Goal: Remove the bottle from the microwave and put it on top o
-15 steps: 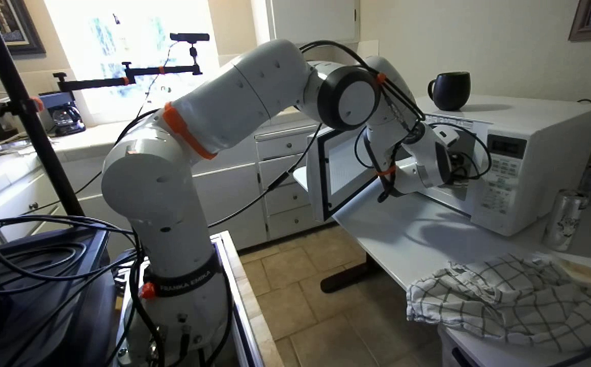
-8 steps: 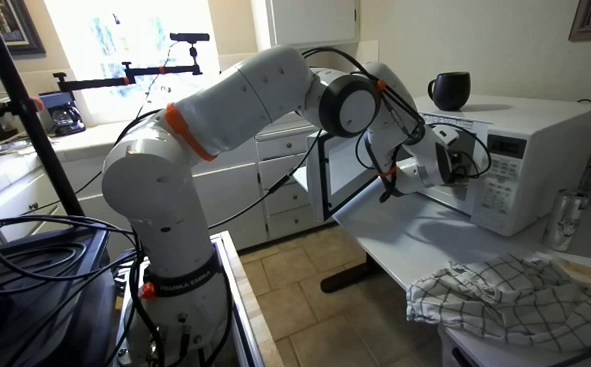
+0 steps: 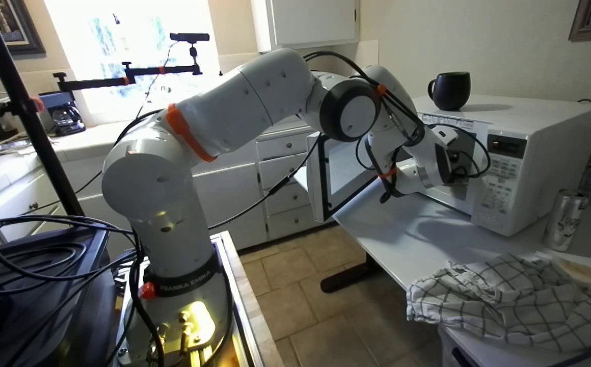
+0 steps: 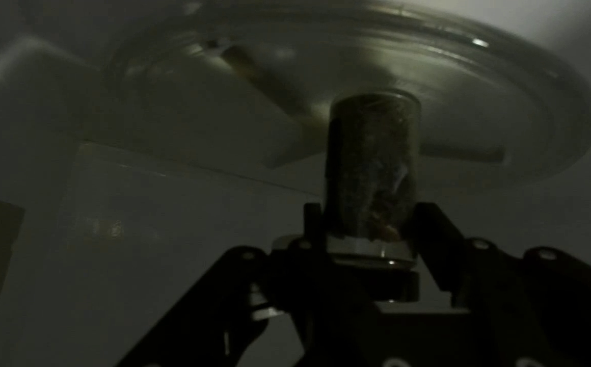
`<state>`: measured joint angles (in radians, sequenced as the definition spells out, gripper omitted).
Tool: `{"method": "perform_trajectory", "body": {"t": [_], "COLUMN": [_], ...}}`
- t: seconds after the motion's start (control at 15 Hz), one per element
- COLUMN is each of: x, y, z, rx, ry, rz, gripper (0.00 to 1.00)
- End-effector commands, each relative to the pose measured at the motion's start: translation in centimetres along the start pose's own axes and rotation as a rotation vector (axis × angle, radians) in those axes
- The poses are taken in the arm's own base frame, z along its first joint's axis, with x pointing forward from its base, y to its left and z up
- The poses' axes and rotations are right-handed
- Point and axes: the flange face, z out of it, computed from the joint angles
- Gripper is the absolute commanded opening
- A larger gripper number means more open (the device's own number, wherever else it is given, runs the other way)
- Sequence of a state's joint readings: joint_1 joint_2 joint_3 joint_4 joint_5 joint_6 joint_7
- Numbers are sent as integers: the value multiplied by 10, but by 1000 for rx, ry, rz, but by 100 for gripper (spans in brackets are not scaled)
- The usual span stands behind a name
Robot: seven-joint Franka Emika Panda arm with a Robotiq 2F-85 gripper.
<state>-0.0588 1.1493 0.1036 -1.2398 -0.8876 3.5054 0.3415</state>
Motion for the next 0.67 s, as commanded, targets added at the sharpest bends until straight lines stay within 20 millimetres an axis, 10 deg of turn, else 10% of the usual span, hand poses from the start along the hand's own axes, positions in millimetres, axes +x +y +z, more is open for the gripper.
{"method": "perform_trajectory", "body": {"t": [0.0, 0.6], "x": [-2, -16], "y": [2, 3], "z": [5, -31], "rx": [-8, 41], "ry": [-5, 90], "rz": [-9, 47], "gripper": [24, 24]}}
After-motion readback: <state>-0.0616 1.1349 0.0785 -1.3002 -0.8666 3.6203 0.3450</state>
